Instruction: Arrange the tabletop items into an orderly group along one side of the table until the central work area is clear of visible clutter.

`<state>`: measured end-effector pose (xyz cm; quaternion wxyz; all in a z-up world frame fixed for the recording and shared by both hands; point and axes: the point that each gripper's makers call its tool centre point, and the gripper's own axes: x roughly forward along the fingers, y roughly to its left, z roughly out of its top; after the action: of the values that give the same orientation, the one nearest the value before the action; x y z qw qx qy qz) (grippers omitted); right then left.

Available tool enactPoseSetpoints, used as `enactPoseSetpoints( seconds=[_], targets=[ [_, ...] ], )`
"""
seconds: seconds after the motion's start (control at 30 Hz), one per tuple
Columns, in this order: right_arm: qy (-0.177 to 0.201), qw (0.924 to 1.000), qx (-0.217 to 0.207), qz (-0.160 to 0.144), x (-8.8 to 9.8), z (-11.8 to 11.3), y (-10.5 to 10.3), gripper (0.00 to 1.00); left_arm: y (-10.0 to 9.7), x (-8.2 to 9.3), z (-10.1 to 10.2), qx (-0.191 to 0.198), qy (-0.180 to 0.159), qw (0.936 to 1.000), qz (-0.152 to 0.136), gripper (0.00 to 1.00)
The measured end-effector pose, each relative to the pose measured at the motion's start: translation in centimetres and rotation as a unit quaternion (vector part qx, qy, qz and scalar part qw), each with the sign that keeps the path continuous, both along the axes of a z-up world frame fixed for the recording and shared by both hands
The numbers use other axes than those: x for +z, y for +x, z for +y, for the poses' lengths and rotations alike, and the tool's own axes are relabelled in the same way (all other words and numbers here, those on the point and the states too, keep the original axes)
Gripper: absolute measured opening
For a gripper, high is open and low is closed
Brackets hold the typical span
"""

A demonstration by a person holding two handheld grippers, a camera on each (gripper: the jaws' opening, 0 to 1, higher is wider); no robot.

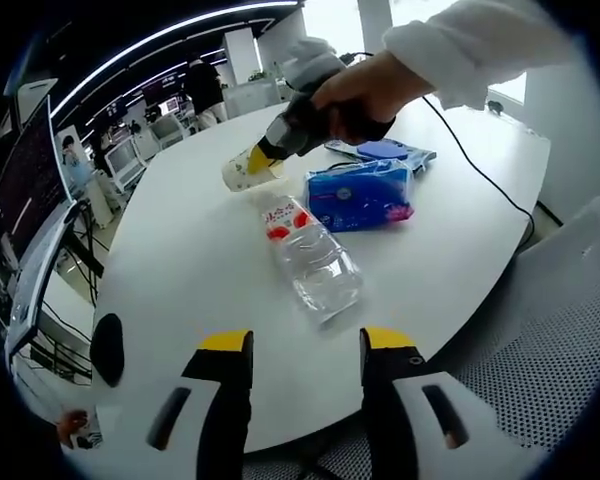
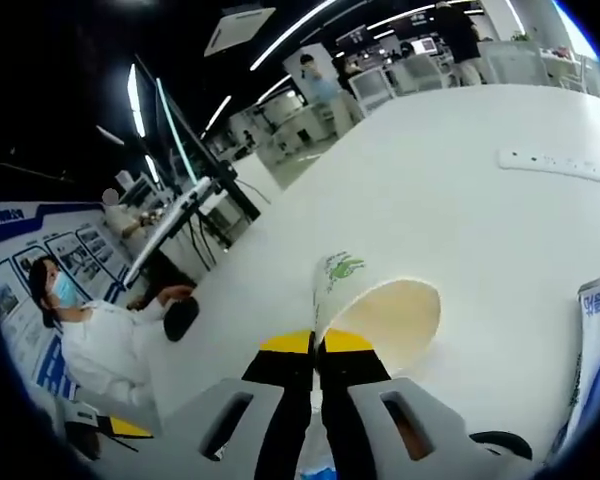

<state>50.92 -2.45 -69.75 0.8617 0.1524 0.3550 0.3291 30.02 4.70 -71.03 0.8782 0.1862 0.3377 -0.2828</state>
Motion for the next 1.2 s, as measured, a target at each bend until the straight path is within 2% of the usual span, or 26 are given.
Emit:
enactPoseSetpoints(
  seconds=[0.27, 0.6, 1.03, 1.2],
  targets=[
    [0.002, 0.9999, -0.006, -0.013, 1.7, -1.2, 0.3, 0.0, -0.1, 0.2, -0.2, -0.004, -0.002, 1.0, -0.001, 0.42],
    [-0.014, 0.9996, -0.002, -0.023, 3.4, -3.2, 0.2, 0.0, -0.1, 0.3, -0.5, -0.013, -0.004, 0.9999, -0.007, 0.41],
    [-0.074, 0.9961, 0.027, -0.038, 4.4, -6.1, -0.4, 0.0, -0.3, 0.6, -0.9, -0.029, 0.0, 0.9995, -0.015, 0.4],
    [-0.087, 0.9947, 0.036, -0.042, 5.1, -7.0, -0.3, 0.0, 0.0, 0.9, -0.8, -0.028, -0.001, 0.9993, -0.027, 0.4]
  ],
)
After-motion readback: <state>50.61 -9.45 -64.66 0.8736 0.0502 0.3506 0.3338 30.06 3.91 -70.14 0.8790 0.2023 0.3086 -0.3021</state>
